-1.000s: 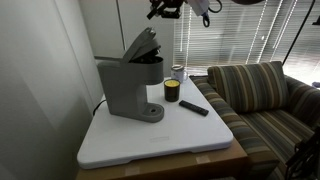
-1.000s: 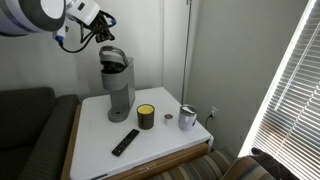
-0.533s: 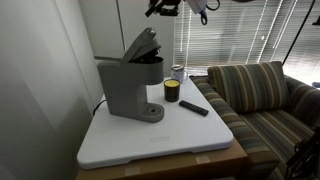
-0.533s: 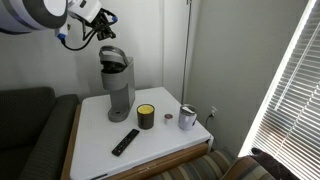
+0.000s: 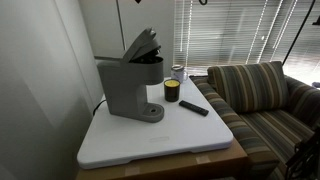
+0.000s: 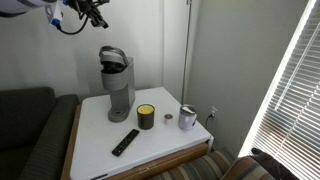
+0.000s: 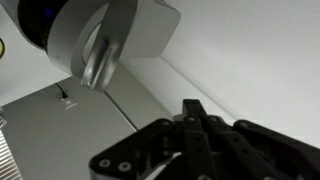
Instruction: Open the water reservoir lid on the Keurig machine
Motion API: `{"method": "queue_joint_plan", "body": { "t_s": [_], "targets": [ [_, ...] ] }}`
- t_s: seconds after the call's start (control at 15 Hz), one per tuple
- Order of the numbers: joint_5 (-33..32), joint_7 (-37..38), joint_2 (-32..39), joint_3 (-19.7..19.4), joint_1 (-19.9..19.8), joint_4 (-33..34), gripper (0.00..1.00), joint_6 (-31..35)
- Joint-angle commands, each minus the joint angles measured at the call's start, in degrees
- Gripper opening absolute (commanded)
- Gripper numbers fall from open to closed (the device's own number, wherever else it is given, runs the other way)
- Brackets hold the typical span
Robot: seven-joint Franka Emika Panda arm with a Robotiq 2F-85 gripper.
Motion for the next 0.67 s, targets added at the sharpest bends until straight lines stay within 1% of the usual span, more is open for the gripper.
{"method": "queue_joint_plan", "body": {
  "t_s": [0.0,0.07,0.2,0.27,0.4,0.47,0.53,0.6],
  "targets": [
    [1.4,-7.0,-1.7,6.5,-4.5,2.0,0.0,-6.8],
    [3.8,-10.0,-1.9,8.8,-5.6,2.6,0.0,-9.6],
    [9.3,-16.9,-2.8,11.7,-7.3,3.9,0.0,-15.7],
    [12.0,-20.3,-3.1,12.5,-7.9,4.7,0.2,-18.0],
    [16.0,-25.6,-4.2,12.8,-8.4,5.7,0.33,-21.5],
    [20.3,-29.2,-5.1,4.5,-0.4,6.0,0.39,-22.4],
    [22.0,-31.0,-5.6,3.4,0.3,6.4,0.48,-23.5],
    [23.9,-32.9,-6.4,1.3,1.7,6.5,0.54,-24.5]
  ]
}}
